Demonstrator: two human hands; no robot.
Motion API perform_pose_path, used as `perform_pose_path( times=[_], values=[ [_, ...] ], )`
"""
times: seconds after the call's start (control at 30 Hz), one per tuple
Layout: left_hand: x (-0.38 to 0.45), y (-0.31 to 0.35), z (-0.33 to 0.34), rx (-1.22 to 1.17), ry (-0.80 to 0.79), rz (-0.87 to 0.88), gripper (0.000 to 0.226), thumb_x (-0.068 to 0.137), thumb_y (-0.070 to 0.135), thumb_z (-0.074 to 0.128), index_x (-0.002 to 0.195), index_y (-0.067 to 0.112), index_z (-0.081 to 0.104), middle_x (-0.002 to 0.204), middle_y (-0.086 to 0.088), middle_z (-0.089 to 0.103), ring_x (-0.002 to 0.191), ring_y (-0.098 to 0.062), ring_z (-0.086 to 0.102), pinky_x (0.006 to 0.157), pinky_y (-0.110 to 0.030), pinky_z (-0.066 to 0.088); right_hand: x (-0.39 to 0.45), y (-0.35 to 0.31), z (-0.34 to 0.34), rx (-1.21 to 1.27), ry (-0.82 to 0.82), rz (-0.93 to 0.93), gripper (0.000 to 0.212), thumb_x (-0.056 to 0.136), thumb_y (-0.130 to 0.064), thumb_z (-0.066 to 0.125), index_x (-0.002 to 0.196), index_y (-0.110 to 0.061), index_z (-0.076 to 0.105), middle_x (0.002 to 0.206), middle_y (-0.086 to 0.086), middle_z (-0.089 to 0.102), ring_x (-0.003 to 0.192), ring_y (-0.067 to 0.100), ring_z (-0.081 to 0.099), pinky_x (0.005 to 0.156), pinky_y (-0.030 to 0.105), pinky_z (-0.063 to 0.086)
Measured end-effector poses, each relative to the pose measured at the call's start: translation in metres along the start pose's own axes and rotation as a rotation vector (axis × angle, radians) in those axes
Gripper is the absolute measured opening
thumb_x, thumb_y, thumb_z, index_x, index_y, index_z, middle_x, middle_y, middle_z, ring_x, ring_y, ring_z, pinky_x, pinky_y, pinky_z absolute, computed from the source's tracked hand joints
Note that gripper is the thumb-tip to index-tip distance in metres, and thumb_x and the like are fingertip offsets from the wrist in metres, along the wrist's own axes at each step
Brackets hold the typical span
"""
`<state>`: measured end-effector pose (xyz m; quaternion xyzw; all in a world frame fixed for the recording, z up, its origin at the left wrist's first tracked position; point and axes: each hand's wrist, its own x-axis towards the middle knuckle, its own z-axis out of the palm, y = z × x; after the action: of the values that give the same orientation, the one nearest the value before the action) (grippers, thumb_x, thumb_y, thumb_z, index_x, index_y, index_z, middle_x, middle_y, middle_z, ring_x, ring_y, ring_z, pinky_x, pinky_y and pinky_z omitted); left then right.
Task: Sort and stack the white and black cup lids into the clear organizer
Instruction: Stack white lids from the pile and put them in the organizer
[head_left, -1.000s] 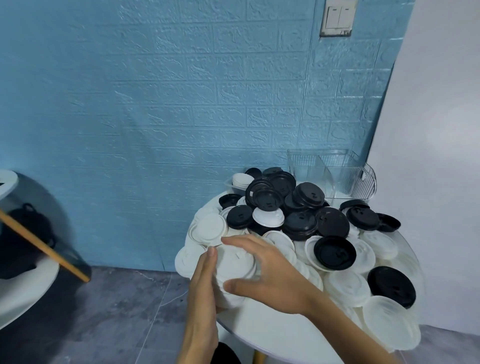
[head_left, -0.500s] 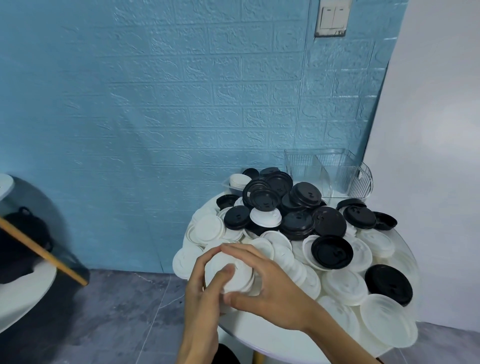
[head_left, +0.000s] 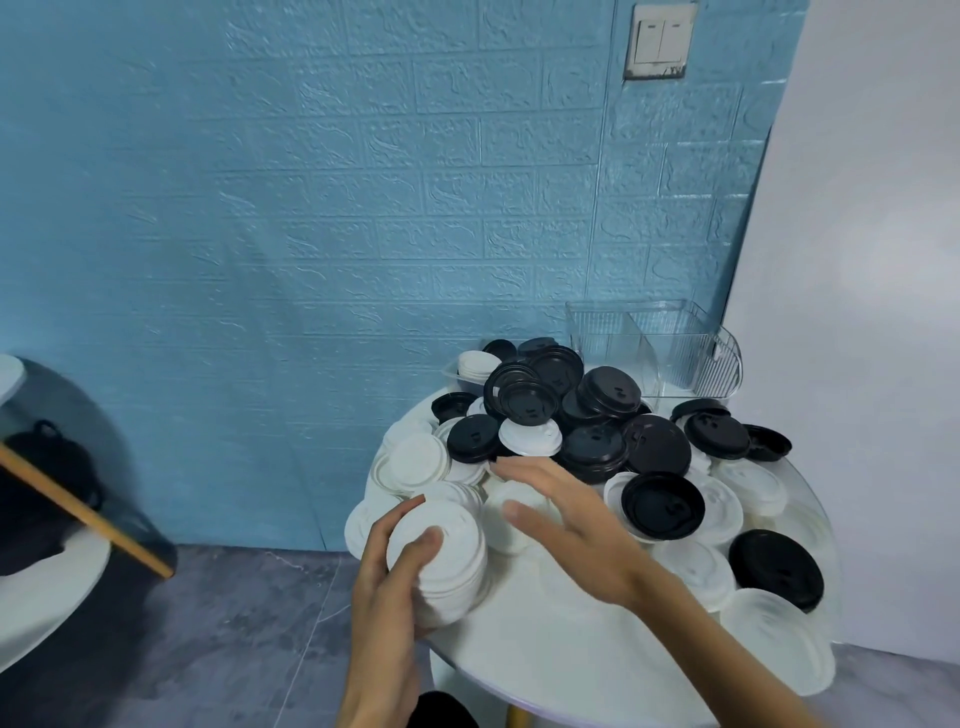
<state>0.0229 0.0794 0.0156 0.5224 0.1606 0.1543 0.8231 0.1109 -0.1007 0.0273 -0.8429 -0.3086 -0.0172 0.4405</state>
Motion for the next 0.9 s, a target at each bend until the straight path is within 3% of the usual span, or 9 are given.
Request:
perform_pose_path(
  times=[0.1, 0.2, 0.3, 0.43, 0.63, 0.8, 0.87, 0.9],
  values=[
    [0.002, -0.002, -0.002, 0.008, 0.003, 0.007, 0.030, 0.086, 0.015, 0.071, 0.104, 0.038, 0.076, 0.117, 0.002, 0.076, 0.101, -0.018, 0.067, 0.080, -0.042, 0.049, 0.006, 0.015, 0.001, -0.306, -0.056, 0.010, 0.052, 0.091, -0.033, 0.067, 0.142, -0.034, 0.054, 0.150, -0.021, 0.044, 0.143, 0.001, 0.030, 0.123, 0.029, 0.016],
    [0.003, -0.004, -0.001, 0.017, 0.009, 0.008, 0.030, 0.087, 0.017, 0.071, 0.105, 0.040, 0.076, 0.118, 0.004, 0.075, 0.104, -0.018, 0.066, 0.073, -0.038, 0.051, 0.007, 0.024, 0.008, -0.520, -0.121, -0.043, 0.058, 0.087, -0.038, 0.062, 0.143, -0.037, 0.052, 0.151, -0.021, 0.041, 0.146, 0.005, 0.023, 0.114, 0.015, 0.001],
    [0.004, -0.004, 0.000, 0.021, 0.017, 0.011, 0.030, 0.089, 0.016, 0.070, 0.105, 0.040, 0.076, 0.116, 0.005, 0.075, 0.101, -0.017, 0.066, 0.065, -0.034, 0.051, 0.007, 0.027, 0.014, -0.565, -0.143, -0.068, 0.061, 0.083, -0.041, 0.057, 0.144, -0.036, 0.052, 0.150, -0.020, 0.042, 0.145, 0.008, 0.024, 0.110, 0.013, -0.002],
    [0.005, -0.004, -0.001, 0.021, 0.025, 0.008, 0.029, 0.089, 0.015, 0.070, 0.106, 0.038, 0.076, 0.117, 0.002, 0.075, 0.100, -0.019, 0.066, 0.065, -0.033, 0.050, 0.006, 0.032, 0.018, -0.618, -0.150, -0.101, 0.053, 0.090, -0.039, 0.057, 0.143, -0.034, 0.053, 0.149, -0.019, 0.043, 0.145, 0.010, 0.024, 0.106, 0.008, -0.008],
    [0.006, -0.005, -0.002, 0.016, 0.018, 0.020, 0.030, 0.087, 0.016, 0.071, 0.106, 0.039, 0.076, 0.113, 0.005, 0.076, 0.098, -0.017, 0.066, 0.067, -0.035, 0.049, 0.003, 0.031, 0.018, -0.589, -0.077, -0.117, 0.041, 0.098, -0.051, 0.052, 0.136, -0.037, 0.060, 0.143, -0.022, 0.049, 0.143, 0.008, 0.029, 0.108, 0.009, -0.001],
    [0.006, -0.005, 0.000, 0.003, -0.020, 0.022, 0.034, 0.079, 0.021, 0.075, 0.107, 0.040, 0.076, 0.109, 0.011, 0.077, 0.089, -0.005, 0.070, 0.072, -0.036, 0.051, -0.002, 0.010, -0.006, -0.452, 0.148, -0.146, 0.043, 0.095, -0.061, 0.051, 0.127, -0.036, 0.067, 0.130, -0.026, 0.059, 0.127, 0.000, 0.045, 0.108, 0.019, 0.026],
    [0.005, -0.005, 0.001, 0.005, -0.026, 0.016, 0.038, 0.071, 0.026, 0.076, 0.107, 0.039, 0.076, 0.109, 0.011, 0.077, 0.089, -0.004, 0.070, 0.078, -0.039, 0.050, -0.006, -0.005, -0.015, -0.358, 0.261, -0.107, 0.042, 0.092, -0.067, 0.049, 0.120, -0.040, 0.065, 0.113, -0.039, 0.058, 0.111, -0.010, 0.051, 0.097, 0.014, 0.039],
    [0.005, -0.005, 0.002, 0.010, -0.026, 0.014, 0.037, 0.073, 0.025, 0.075, 0.107, 0.040, 0.076, 0.110, 0.011, 0.077, 0.092, -0.006, 0.069, 0.081, -0.041, 0.050, -0.008, -0.011, -0.018, -0.305, 0.319, -0.081, 0.039, 0.091, -0.071, 0.048, 0.114, -0.043, 0.062, 0.099, -0.042, 0.058, 0.097, -0.009, 0.056, 0.084, 0.010, 0.043]
  ],
)
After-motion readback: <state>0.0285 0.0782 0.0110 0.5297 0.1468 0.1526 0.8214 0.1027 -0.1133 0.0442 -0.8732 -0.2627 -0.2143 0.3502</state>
